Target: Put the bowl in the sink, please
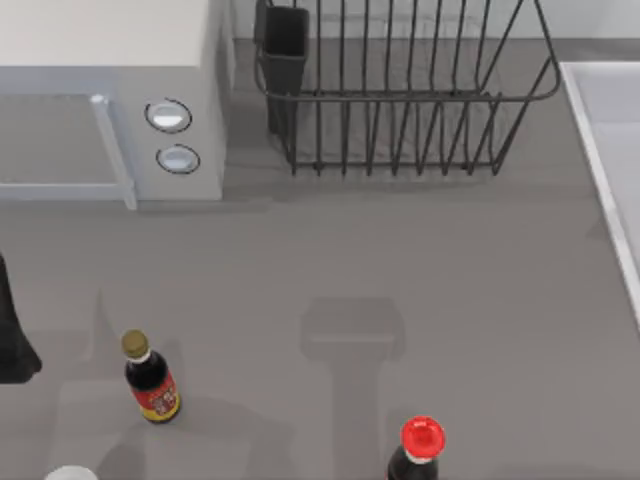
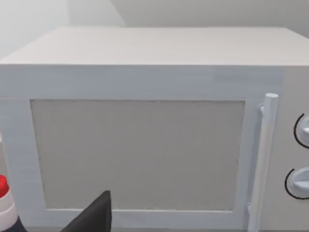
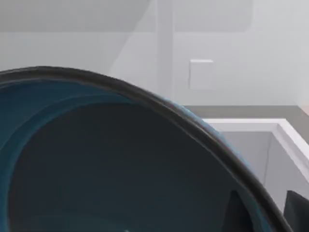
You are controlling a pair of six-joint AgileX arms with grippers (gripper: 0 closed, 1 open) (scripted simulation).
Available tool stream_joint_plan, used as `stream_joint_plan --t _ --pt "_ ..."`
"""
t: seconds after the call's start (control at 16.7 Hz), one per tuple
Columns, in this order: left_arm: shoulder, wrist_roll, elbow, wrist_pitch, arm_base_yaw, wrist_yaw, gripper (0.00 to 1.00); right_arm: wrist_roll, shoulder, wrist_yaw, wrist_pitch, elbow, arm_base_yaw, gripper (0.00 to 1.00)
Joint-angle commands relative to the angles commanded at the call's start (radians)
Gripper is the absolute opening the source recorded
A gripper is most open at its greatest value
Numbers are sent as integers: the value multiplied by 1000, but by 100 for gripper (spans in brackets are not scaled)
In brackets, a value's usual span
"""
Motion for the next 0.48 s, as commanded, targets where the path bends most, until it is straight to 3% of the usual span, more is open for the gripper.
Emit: stream_joint_plan --t 0.42,0.48 --pt "0 0 0 0 0 0 100 0 0 0 0 0 0 98" --pt "0 0 0 0 0 0 100 0 0 0 0 0 0 100"
